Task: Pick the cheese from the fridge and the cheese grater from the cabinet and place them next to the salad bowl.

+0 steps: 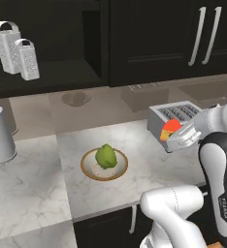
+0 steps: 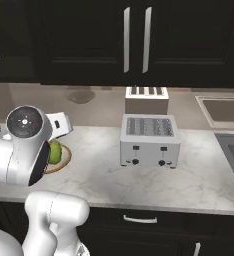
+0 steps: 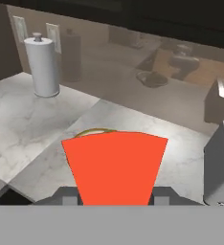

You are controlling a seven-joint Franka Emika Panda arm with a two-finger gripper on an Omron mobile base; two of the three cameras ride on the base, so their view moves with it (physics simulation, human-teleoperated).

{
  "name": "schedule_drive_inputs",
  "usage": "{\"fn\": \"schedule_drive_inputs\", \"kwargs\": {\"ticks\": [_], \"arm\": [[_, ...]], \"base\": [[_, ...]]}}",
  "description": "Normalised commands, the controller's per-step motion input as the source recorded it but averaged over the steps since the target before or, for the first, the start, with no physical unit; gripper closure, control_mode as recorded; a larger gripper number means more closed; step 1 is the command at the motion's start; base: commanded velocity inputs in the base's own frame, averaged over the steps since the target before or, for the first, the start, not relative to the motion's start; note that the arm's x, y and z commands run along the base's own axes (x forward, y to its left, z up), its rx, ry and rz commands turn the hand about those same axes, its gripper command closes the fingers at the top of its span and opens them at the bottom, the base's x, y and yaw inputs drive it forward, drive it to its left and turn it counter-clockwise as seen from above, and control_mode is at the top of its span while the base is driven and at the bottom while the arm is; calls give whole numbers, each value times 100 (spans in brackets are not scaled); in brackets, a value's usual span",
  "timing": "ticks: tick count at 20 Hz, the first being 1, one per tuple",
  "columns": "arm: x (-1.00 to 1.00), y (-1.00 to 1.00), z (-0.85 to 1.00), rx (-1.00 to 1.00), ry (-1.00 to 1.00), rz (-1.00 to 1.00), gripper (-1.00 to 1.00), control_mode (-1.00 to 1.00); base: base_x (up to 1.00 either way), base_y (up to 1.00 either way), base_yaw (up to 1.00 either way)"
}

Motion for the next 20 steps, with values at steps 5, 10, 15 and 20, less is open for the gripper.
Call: {"fn": "schedule_drive_inputs", "kwargs": {"ticks": [5, 10, 15, 20], "arm": [[1, -10, -62, 0, 13, 0, 100, -100], [2, -2, -65, -1, 7, 0, 100, -100], [17, 0, -64, -6, 3, 0, 100, -100], [28, 0, -31, -1, 0, -17, 100, -100]], "base": [[0, 0, 0], [0, 0, 0], [0, 0, 0], [0, 0, 0]]}}
